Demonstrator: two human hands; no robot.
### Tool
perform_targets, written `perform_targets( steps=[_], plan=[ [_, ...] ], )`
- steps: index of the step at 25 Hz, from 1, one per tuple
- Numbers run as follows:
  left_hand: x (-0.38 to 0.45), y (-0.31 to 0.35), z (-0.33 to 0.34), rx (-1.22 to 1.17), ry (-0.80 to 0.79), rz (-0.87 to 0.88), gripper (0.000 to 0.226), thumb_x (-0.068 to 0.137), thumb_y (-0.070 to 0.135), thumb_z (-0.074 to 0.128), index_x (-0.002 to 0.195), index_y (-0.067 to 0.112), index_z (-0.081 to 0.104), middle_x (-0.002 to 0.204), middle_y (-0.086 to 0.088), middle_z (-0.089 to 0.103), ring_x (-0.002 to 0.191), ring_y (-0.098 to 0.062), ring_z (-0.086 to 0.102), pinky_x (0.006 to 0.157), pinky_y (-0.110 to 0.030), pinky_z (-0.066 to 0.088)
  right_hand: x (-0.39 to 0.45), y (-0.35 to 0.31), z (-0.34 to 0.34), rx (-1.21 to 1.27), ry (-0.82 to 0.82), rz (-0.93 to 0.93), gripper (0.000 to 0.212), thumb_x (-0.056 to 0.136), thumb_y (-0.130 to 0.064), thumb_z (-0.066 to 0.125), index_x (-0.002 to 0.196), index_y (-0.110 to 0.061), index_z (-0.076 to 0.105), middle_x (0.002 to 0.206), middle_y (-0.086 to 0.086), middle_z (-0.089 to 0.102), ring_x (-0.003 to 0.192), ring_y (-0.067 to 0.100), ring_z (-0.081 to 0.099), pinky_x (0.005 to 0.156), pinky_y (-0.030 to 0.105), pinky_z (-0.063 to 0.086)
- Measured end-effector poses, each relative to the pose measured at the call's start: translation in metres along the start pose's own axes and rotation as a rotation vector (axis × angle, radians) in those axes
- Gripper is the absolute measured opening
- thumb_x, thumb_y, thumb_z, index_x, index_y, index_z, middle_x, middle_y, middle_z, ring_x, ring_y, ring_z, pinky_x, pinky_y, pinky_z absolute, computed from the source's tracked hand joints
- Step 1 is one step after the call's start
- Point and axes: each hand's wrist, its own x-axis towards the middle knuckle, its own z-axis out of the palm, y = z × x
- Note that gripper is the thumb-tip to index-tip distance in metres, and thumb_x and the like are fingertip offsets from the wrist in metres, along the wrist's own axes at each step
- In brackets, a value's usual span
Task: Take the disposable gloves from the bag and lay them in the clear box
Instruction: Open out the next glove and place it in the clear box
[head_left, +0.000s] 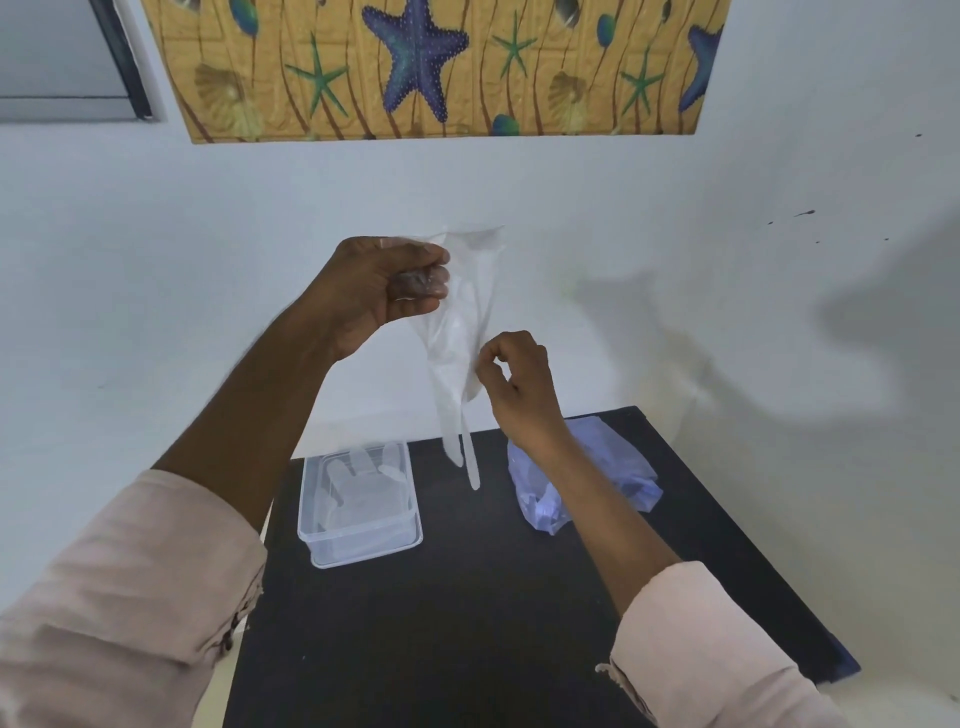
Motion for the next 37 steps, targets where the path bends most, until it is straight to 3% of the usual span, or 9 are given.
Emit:
perform_targets(
  steps=[4, 12, 15, 19, 23, 26, 31, 33, 37],
  plan=[
    [-0.002, -0.002, -0.012, -0.028, 0.021, -0.001, 0.012, 0.091, 0.015, 0.063, 0.089, 0.008, 0.073, 0.072, -0.003, 0.072, 0.067, -0.015, 0.070, 0.066, -0.024, 0.057, -0.017, 0.007, -0.004, 0.152, 0.105, 0.062, 0.010, 0.088, -0.004, 0.045, 0.078, -0.002, 0.048, 0.080, 0.016, 0.053, 0.076, 0.028, 0.049, 0.069, 0.029, 0.039],
    [0.002, -0.002, -0.026, -0.008, 0.066, -0.006, 0.013, 0.091, 0.014, 0.062, 0.091, 0.006, 0.072, 0.072, -0.002, 0.072, 0.068, -0.015, 0.071, 0.066, -0.024, 0.057, -0.036, 0.018, -0.012, 0.086, 0.160, -0.060, 0.011, 0.081, -0.016, 0.045, 0.078, -0.009, 0.053, 0.081, 0.003, 0.058, 0.078, 0.017, 0.055, 0.066, 0.023, 0.041],
    [0.004, -0.002, -0.029, 0.029, 0.134, -0.018, 0.011, 0.088, 0.014, 0.066, 0.086, 0.009, 0.075, 0.071, -0.003, 0.074, 0.068, -0.016, 0.072, 0.065, -0.026, 0.058, -0.047, 0.044, -0.024, -0.213, -0.044, -0.080, 0.006, 0.077, -0.019, 0.059, 0.077, -0.014, 0.059, 0.088, -0.001, 0.059, 0.088, 0.017, 0.054, 0.075, 0.026, 0.044],
    [0.005, -0.004, -0.034, 0.162, 0.106, -0.065, 0.010, 0.082, 0.021, 0.071, 0.080, 0.014, 0.078, 0.077, -0.004, 0.075, 0.071, -0.019, 0.073, 0.063, -0.032, 0.060, -0.052, 0.064, -0.052, -0.555, -0.418, 0.274, 0.014, 0.079, -0.019, 0.069, 0.091, -0.014, 0.066, 0.105, 0.007, 0.061, 0.098, 0.021, 0.057, 0.082, 0.030, 0.044],
    [0.005, -0.004, -0.037, 0.279, -0.051, -0.108, 0.011, 0.083, 0.026, 0.074, 0.085, 0.017, 0.079, 0.089, -0.005, 0.078, 0.081, -0.022, 0.075, 0.060, -0.032, 0.058, -0.026, 0.035, -0.069, -0.351, -0.344, 0.265, 0.016, 0.080, -0.019, 0.071, 0.093, -0.018, 0.062, 0.102, -0.002, 0.061, 0.090, 0.015, 0.061, 0.065, 0.017, 0.042],
    [0.002, -0.006, -0.031, 0.291, -0.140, -0.121, 0.011, 0.084, 0.026, 0.072, 0.087, 0.017, 0.079, 0.095, -0.007, 0.077, 0.086, -0.024, 0.075, 0.060, -0.031, 0.058, 0.008, -0.003, -0.070, 0.032, -0.186, 0.311, 0.028, 0.080, -0.028, 0.073, 0.105, -0.022, 0.062, 0.108, -0.007, 0.068, 0.090, 0.010, 0.068, 0.056, 0.020, 0.051],
    [-0.004, -0.009, -0.020, 0.287, -0.247, -0.114, 0.018, 0.083, 0.026, 0.072, 0.092, 0.012, 0.077, 0.098, -0.011, 0.077, 0.090, -0.026, 0.075, 0.065, -0.032, 0.059, 0.041, -0.027, -0.056, 0.353, -0.307, 0.462, 0.077, 0.082, -0.029, 0.074, 0.145, -0.015, 0.032, 0.138, -0.006, 0.044, 0.124, 0.015, 0.051, 0.070, 0.030, 0.054],
    [-0.008, -0.010, -0.019, 0.295, -0.268, -0.124, 0.020, 0.081, 0.028, 0.074, 0.093, 0.012, 0.078, 0.098, -0.010, 0.077, 0.089, -0.024, 0.075, 0.065, -0.032, 0.059, 0.046, -0.026, -0.055, 0.365, -0.349, 0.464, 0.065, 0.081, -0.028, 0.075, 0.138, -0.015, 0.046, 0.135, -0.003, 0.053, 0.120, 0.013, 0.054, 0.069, 0.031, 0.051],
    [-0.014, -0.020, -0.024, 0.321, -0.273, -0.184, 0.020, 0.081, 0.028, 0.075, 0.093, 0.012, 0.078, 0.095, -0.009, 0.077, 0.088, -0.023, 0.075, 0.064, -0.032, 0.058, 0.042, -0.025, -0.049, 0.305, -0.309, 0.419, 0.017, 0.082, -0.028, 0.070, 0.096, -0.019, 0.071, 0.101, -0.003, 0.075, 0.092, 0.011, 0.071, 0.054, 0.023, 0.039]
  ],
)
